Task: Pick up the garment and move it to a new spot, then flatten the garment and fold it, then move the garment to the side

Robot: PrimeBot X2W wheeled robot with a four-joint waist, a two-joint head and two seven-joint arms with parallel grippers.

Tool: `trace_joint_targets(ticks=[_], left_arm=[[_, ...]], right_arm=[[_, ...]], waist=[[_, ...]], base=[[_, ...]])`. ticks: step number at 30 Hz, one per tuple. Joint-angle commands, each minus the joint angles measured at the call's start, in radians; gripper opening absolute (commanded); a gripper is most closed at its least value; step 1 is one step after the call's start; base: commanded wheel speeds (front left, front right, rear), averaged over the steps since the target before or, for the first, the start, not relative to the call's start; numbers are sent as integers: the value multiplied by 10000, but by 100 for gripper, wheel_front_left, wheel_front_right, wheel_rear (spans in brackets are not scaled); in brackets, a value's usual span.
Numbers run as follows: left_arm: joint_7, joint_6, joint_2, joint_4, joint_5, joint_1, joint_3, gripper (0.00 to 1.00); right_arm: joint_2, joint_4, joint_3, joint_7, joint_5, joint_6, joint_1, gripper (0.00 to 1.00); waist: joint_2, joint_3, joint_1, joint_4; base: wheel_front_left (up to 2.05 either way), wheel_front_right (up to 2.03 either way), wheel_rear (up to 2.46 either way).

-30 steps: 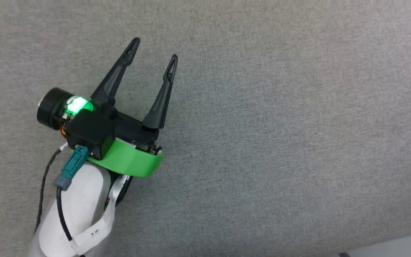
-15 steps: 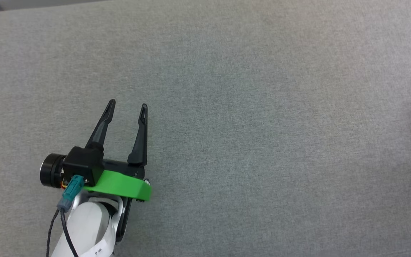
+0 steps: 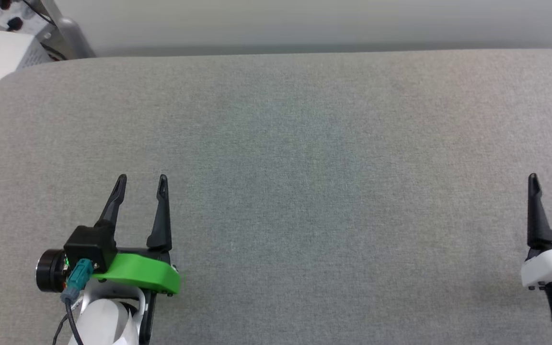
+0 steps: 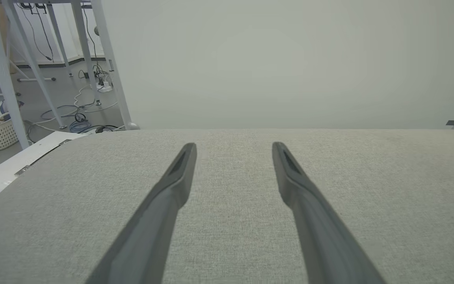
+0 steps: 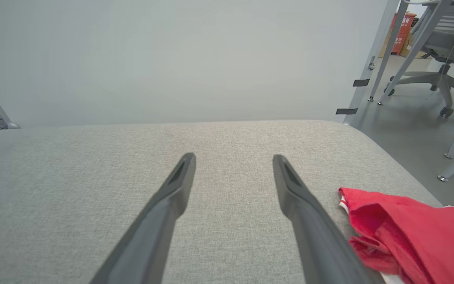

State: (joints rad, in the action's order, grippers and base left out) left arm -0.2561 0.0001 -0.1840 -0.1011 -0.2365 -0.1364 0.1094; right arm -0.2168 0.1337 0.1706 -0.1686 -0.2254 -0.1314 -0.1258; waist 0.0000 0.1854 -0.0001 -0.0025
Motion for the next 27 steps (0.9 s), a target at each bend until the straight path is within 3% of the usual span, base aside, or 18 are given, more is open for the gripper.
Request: trace_joint_targets(ticks=[1, 14, 27], left_arm=[[-56, 28, 59, -42, -15, 240, -124, 100], [-56, -268, 298, -306, 195, 1391, -444, 100], [-56, -486, 527, -504, 384, 1651, -407, 100]], right_arm=[[90, -237, -126, 71, 17, 7, 271, 100], [1015, -2280, -731, 740, 378, 7, 2350, 100], [1195, -3194, -706, 1167, 571, 7, 3097, 100]], waist=[[0, -674, 1, 501], [0, -1764, 1, 690], [0, -1952, 1, 605]], base=[[0, 0, 0], [0, 0, 0], [0, 0, 0]])
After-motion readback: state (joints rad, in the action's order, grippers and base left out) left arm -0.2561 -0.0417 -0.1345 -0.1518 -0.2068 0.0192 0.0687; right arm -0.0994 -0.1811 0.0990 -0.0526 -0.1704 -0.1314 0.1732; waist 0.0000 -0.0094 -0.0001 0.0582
